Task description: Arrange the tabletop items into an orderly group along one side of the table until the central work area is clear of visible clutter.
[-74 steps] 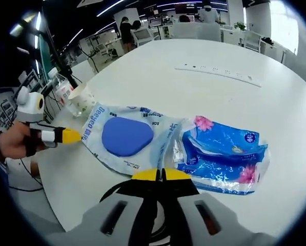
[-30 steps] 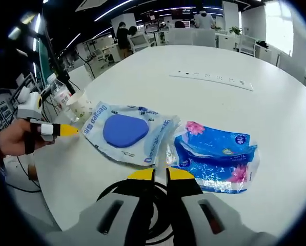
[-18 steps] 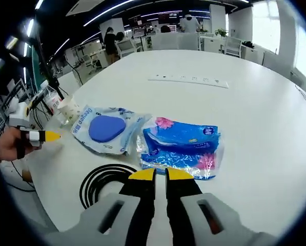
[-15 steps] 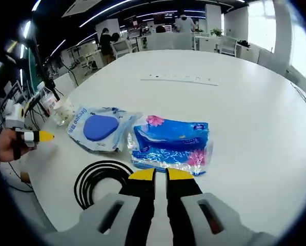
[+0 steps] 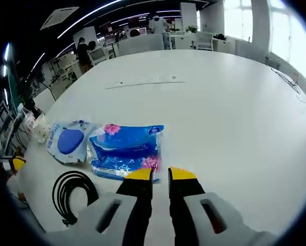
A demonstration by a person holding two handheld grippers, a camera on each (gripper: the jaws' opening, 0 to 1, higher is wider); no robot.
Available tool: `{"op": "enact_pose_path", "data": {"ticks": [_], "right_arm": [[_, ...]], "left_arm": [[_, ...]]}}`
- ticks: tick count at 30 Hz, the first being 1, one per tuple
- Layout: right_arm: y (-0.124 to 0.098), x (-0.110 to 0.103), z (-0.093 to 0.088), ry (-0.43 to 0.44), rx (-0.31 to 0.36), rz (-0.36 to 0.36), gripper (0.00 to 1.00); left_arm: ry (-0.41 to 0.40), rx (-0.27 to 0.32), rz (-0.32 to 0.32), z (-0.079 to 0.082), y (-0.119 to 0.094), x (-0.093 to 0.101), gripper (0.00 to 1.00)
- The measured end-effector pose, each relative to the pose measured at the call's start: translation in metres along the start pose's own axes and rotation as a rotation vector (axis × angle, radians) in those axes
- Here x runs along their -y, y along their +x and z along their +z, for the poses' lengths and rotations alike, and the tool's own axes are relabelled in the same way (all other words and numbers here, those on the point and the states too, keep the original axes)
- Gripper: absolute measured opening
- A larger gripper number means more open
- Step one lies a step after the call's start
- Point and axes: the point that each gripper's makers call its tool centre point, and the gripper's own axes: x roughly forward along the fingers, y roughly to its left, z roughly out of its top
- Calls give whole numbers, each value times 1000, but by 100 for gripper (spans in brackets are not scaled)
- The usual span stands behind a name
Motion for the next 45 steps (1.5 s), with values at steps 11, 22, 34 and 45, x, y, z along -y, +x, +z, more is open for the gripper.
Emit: {"op": "enact_pose_path", "data": {"ticks": [11, 22, 34, 45], "right_arm": [[9, -12, 10, 123, 13, 24, 10], [5, -4, 10, 147, 20, 3, 0], [2, 6, 12, 92, 15, 12, 0], [3, 5, 15, 47, -2, 14, 3]], "left_arm": [[-23, 22, 39, -10, -27, -1, 10], [-37, 13, 62, -16, -32, -6, 9], [-37, 14, 61, -15, -32, -3, 9], [-40, 22, 65, -15, -38, -5, 10]]}}
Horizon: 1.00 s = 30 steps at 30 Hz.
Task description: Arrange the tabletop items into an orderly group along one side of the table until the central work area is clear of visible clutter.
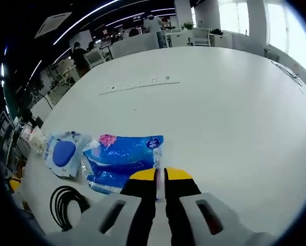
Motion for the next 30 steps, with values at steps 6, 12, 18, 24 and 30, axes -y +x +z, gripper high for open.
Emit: {"op": "enact_pose_path", "data": {"ticks": [6, 12, 18, 24, 30], "right_arm": [[-6, 2, 4, 5, 12, 3, 4], [-15, 0, 5, 0, 27, 7, 5], [-32, -2, -1, -24, 43, 10, 6], [-48, -12, -15, -67, 41, 33, 10], [-62, -15, -26, -99, 40, 33, 12]], "left_arm": [[10, 11, -3, 3, -2, 0, 12], [24, 16, -12, 4, -4, 3, 13], [27, 33, -24, 8, -8, 5, 14], [40, 39, -42, 9, -9, 11, 16], [44, 53, -56, 11, -12, 13, 16]]}}
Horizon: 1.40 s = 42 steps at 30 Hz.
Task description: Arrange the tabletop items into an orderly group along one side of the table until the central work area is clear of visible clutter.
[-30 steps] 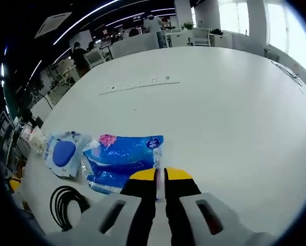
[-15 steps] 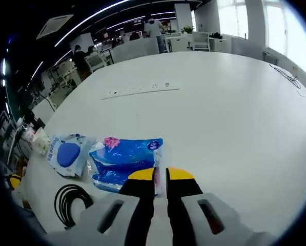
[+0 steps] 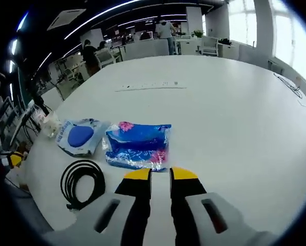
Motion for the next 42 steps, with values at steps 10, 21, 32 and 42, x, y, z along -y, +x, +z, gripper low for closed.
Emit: {"op": "enact_pose_path", "data": {"ticks": [10, 21, 32, 42], "right_arm": [[-25, -2, -4, -61, 24, -4, 15], [-51, 1, -13, -144, 62, -16, 21], [-89, 5, -40, -153, 62, -42, 24], [-106, -8, -51, -165, 70, -19, 28]], "left_arm": [[27, 13, -20, 4, -4, 7, 17], [54, 20, -48, 8, -7, 11, 19], [83, 13, -86, 10, -4, 18, 20], [107, 6, -115, 8, -1, 25, 23]]}}
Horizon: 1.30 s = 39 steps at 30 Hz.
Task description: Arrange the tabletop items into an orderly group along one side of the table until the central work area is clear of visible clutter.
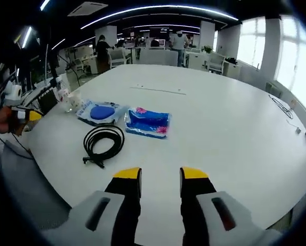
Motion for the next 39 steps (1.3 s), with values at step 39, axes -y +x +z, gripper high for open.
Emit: {"op": "enact_pose_path", "data": {"ticks": [39], "right_arm": [[19, -108, 8, 30, -34, 168, 44]], "left_arm": [[-38, 66, 15, -4, -18, -21, 37]]}}
